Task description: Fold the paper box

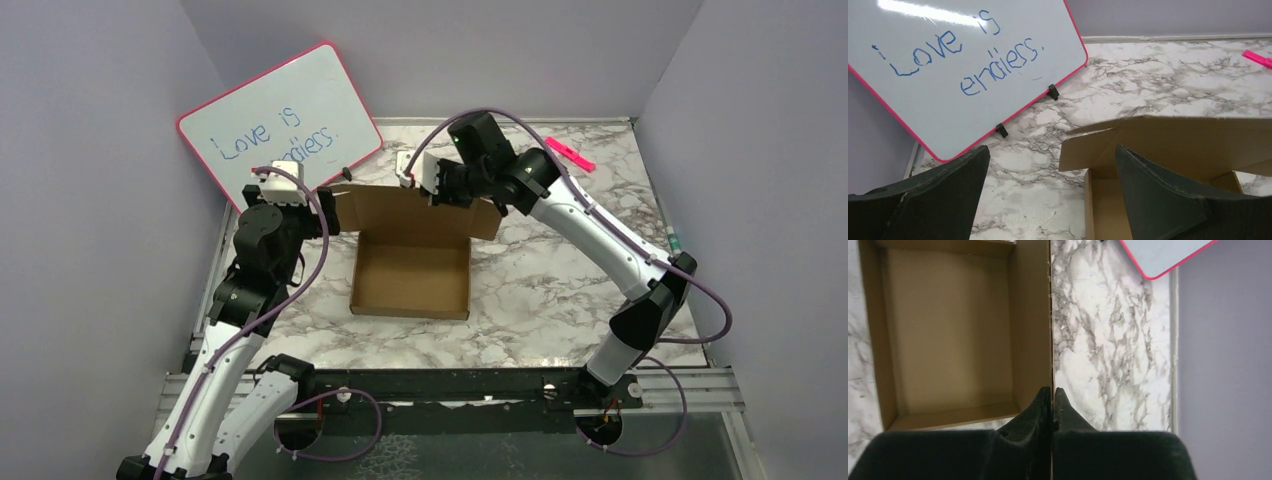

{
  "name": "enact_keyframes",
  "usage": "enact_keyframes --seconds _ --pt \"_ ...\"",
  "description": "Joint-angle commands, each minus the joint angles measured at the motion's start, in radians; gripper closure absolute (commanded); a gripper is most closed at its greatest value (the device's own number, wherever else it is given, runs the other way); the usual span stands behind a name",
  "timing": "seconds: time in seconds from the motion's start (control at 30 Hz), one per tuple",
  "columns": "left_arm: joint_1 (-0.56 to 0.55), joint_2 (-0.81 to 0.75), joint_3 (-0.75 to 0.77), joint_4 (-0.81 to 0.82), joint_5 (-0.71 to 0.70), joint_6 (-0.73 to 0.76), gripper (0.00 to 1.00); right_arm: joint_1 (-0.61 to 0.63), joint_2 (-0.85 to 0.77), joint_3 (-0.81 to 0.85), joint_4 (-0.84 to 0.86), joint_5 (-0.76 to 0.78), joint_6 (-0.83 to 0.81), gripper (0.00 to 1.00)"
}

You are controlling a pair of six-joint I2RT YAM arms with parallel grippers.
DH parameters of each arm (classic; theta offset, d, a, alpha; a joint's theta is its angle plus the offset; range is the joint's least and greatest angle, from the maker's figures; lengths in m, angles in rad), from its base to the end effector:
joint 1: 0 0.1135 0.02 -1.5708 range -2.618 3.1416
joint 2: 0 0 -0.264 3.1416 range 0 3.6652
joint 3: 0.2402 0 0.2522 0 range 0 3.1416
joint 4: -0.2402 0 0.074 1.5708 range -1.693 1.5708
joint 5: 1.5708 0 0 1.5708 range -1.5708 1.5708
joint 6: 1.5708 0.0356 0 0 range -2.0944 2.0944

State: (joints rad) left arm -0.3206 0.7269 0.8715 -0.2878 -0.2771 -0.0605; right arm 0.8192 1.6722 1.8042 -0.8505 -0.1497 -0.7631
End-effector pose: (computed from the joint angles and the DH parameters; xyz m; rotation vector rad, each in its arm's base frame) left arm 0.1584 -0.0423 0.3682 0.0168 1.7086 -0.0460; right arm 0.2446 0.2695 0.3960 -1.6806 1.5520 0.2005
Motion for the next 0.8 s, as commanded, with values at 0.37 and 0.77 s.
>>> enact_keyframes --seconds 0.37,0.77 --pt "0.006 0.039 0.099 -0.175 0.162 0.039 0.03 -0.13 0.08 0.091 0.141 -0.189 -0.238 0.59" --pt "0.006 0.213 0.151 -0.262 0.126 0.013 0.01 -0.296 -0.225 -0.334 0.342 0.037 0.199 0.34"
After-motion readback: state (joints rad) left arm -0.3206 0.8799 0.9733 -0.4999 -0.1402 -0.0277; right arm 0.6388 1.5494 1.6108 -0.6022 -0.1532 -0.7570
